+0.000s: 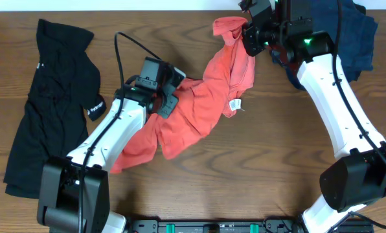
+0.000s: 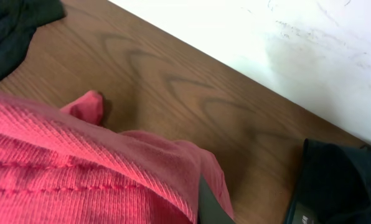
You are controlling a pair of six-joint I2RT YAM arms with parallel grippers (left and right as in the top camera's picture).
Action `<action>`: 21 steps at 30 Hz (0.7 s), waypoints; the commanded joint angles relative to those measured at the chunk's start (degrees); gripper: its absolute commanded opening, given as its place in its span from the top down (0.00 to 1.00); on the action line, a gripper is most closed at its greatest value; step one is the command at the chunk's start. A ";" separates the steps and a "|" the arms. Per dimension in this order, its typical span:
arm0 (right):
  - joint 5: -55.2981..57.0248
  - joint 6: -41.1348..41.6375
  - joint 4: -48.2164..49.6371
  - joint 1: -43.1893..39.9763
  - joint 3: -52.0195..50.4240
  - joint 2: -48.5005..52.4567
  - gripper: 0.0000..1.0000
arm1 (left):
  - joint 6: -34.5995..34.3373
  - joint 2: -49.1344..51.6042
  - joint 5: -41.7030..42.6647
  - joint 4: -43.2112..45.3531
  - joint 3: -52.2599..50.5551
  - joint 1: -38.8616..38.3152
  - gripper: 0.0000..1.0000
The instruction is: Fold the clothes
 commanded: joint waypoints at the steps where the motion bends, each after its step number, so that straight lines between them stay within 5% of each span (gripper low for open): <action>1: -0.63 -0.22 -0.20 -0.17 0.81 -0.24 0.96 | -0.87 0.37 -8.74 2.91 1.22 1.40 0.94; 2: -0.63 -0.22 -0.31 -0.17 0.81 -0.24 0.96 | -0.87 0.50 -9.31 4.26 1.22 2.01 0.93; 3: -0.63 -0.22 -0.35 -0.17 0.81 -0.24 0.96 | -0.90 0.57 -9.33 4.87 1.22 2.45 0.78; 4: -0.63 -0.22 -0.48 -0.17 0.81 -0.24 0.96 | -1.09 0.57 -9.29 5.44 1.22 3.04 0.31; 5: -0.63 -0.22 -0.52 -0.17 0.81 -0.24 0.96 | -1.97 0.57 -9.35 5.66 1.25 3.56 0.02; 9: -0.61 -0.63 -0.87 -0.17 0.81 -0.24 0.96 | -9.99 -1.09 -8.96 2.75 1.64 4.83 0.02; 15: -0.61 -0.66 -0.94 -0.17 0.81 -0.24 0.96 | -9.64 -10.56 1.42 -10.71 1.68 2.64 0.02; 21: -0.61 -0.59 -0.68 -0.17 0.81 -0.24 0.96 | -10.67 -13.38 3.06 -20.81 -0.61 -0.35 0.02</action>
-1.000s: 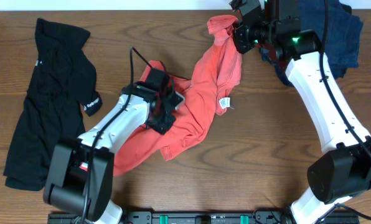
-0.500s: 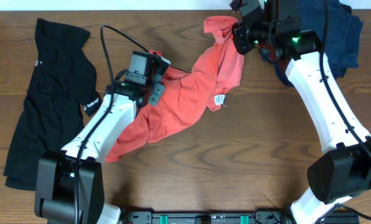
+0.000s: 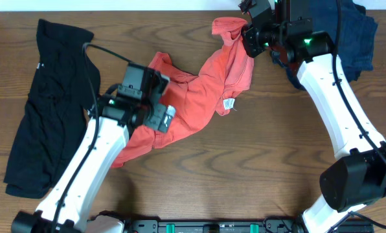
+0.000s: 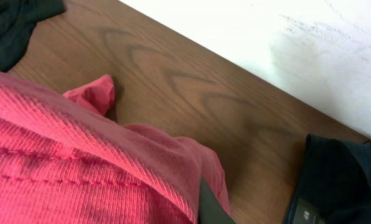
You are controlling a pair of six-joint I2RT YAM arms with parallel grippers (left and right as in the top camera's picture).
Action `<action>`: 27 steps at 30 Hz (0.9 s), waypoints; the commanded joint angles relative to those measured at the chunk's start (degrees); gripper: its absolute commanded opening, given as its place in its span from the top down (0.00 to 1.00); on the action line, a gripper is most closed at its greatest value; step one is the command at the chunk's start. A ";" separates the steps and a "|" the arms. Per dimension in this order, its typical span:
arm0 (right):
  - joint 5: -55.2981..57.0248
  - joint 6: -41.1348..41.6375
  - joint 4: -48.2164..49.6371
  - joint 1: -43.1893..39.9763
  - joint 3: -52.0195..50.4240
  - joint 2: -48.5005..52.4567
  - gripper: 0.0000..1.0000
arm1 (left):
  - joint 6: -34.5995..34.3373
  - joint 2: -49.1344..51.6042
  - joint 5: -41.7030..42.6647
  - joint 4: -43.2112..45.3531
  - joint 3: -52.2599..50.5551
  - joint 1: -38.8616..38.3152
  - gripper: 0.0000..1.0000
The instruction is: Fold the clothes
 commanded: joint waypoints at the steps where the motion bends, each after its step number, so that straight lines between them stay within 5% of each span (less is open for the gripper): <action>1: -0.63 -0.37 0.28 -0.17 0.81 -0.24 0.96 | -2.25 1.53 2.89 -2.34 -1.73 -0.90 0.02; 10: -0.63 -0.37 0.24 -0.17 0.81 -0.24 0.96 | -2.08 6.58 4.00 -0.76 -6.05 -1.14 0.07; 18: -0.63 -0.37 0.44 -0.17 0.81 -0.24 0.96 | 5.62 13.60 10.62 -0.26 -6.27 -3.06 0.08; 23: -0.61 -0.37 0.42 -0.17 0.81 -0.24 0.95 | 5.57 17.00 10.78 -0.72 -6.27 -3.76 0.24; 27: -0.61 -0.37 0.44 -0.17 0.81 -0.24 0.95 | 5.51 18.86 9.51 -0.72 -6.27 -3.67 0.24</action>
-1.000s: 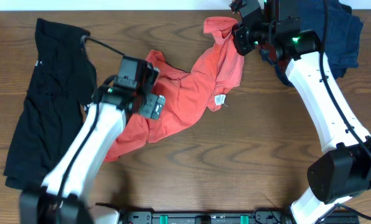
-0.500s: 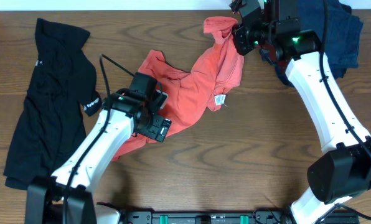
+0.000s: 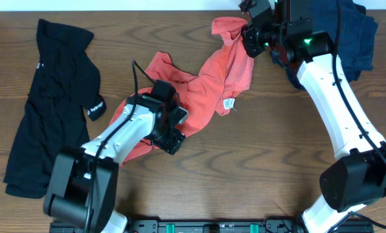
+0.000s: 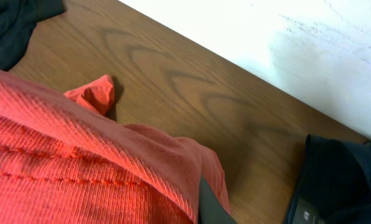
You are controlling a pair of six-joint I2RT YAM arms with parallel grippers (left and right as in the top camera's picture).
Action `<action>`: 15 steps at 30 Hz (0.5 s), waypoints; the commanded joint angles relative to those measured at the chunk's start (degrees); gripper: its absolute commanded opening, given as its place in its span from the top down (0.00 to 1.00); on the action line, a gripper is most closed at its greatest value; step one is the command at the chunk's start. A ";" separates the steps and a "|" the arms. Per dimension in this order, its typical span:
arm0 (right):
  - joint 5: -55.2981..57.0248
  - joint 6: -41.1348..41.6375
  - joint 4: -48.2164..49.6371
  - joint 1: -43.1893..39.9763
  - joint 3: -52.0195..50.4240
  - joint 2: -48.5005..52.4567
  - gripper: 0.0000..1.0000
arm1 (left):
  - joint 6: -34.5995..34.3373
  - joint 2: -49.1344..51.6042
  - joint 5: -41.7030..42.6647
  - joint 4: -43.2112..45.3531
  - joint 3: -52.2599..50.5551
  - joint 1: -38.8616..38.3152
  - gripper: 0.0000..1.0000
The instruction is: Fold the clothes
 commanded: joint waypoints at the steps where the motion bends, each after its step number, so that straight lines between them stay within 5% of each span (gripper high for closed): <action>1: -0.63 -0.37 0.35 -0.17 0.81 -0.24 0.95 | 0.92 1.44 -0.98 -0.28 -0.52 -0.02 0.25; 15: -0.61 -0.37 0.07 -0.17 0.81 -0.24 0.95 | -0.50 2.05 -6.19 5.11 -4.07 -0.02 0.36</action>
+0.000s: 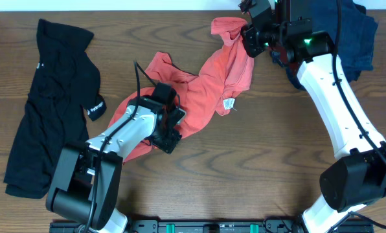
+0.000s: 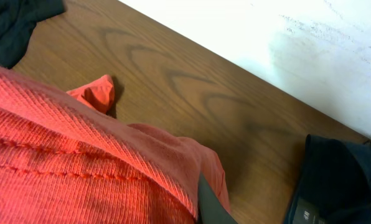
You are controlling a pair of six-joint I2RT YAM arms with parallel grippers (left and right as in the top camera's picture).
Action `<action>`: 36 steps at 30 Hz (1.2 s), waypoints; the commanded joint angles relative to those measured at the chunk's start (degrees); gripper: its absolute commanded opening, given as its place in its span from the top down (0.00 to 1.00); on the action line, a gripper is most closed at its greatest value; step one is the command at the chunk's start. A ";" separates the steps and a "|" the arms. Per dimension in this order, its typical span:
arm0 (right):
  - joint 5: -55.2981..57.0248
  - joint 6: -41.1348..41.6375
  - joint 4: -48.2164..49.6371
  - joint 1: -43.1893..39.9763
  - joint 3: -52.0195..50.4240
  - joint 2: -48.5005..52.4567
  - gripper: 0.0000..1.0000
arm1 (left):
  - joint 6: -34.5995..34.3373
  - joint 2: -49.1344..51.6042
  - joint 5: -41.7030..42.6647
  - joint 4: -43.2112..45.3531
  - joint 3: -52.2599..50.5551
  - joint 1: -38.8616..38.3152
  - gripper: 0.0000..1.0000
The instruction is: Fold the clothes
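Note:
A red shirt (image 1: 206, 84) lies crumpled across the table's middle, running from the far centre down to the near left. My right gripper (image 1: 248, 35) is shut on its far end. In the right wrist view the red knit (image 2: 79, 168) fills the lower left, with one dark finger (image 2: 208, 205) showing under its edge. My left gripper (image 1: 169, 131) rests on the shirt's near edge. Its jaws are hidden from above.
A black garment (image 1: 50, 103) lies spread along the left side of the table. A dark blue garment (image 1: 355, 39) is heaped at the far right corner, behind the right arm. Bare wood (image 1: 258, 168) lies in front of the red shirt.
The left gripper has shifted slightly up and to the left on the shirt's near edge. The right gripper and the shirt's far end are where they were.
The left gripper was first on the shirt's bunched middle. Then it sat further left and a flap of the shirt lay spread toward the far left. Later it was at the shirt's near edge, and it stays there. The right gripper held the far end throughout.

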 commanded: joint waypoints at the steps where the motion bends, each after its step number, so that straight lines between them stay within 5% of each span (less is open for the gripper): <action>1: -0.61 -0.37 0.04 -0.15 0.81 -0.24 0.95 | 0.17 0.74 -1.33 0.26 -1.81 -0.02 0.36; 7: -0.61 -0.37 0.07 -0.15 0.81 -0.24 0.95 | 0.20 0.74 -1.55 2.86 -3.98 -0.02 0.37; 10: -0.61 -0.37 -0.02 -0.15 0.81 -0.24 0.95 | 0.17 0.74 -1.55 5.40 -4.98 -0.02 0.45; 14: -0.61 -0.37 0.00 -0.15 0.81 -0.24 0.95 | 0.17 0.74 -1.57 6.69 -5.11 -0.02 0.60; 19: -0.61 -0.37 -0.02 -0.15 0.81 -0.24 0.98 | 0.15 0.74 -1.60 6.95 -5.11 0.00 0.94; 27: -0.57 -0.35 0.15 -0.22 0.83 -1.70 0.99 | -9.77 -3.85 -6.69 2.43 0.68 1.25 0.94; 36: 0.61 2.16 -2.01 -3.87 0.83 -9.14 0.99 | -10.60 -24.26 -6.71 -2.75 13.57 5.22 0.94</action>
